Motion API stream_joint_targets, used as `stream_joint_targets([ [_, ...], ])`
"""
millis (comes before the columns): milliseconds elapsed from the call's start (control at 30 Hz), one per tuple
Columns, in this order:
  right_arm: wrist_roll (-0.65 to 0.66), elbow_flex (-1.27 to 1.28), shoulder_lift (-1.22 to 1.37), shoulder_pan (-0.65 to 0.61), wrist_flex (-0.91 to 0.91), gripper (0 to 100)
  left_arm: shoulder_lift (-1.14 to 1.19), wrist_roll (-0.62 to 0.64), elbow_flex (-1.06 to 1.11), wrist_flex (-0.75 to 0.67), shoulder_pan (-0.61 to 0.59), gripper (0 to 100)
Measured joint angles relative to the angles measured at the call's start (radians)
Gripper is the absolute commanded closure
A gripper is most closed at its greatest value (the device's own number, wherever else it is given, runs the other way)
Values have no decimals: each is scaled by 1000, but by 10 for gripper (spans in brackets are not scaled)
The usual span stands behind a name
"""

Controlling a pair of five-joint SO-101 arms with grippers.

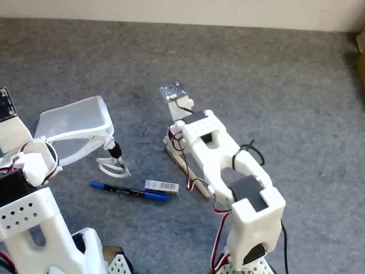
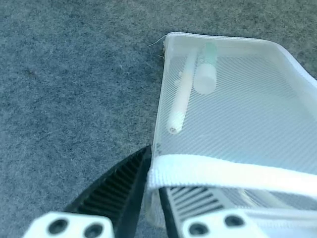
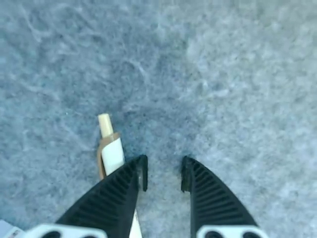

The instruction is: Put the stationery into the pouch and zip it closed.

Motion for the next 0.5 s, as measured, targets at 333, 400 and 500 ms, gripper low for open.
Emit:
stream_joint_targets([
  [333,0,-51,29,-9,49,882,0,0,0,0,0,993],
  [400,0,-51,29,-11,49,882,0,0,0,0,0,993],
  [500,0,-51,29,-12,49,882,0,0,0,0,0,993],
])
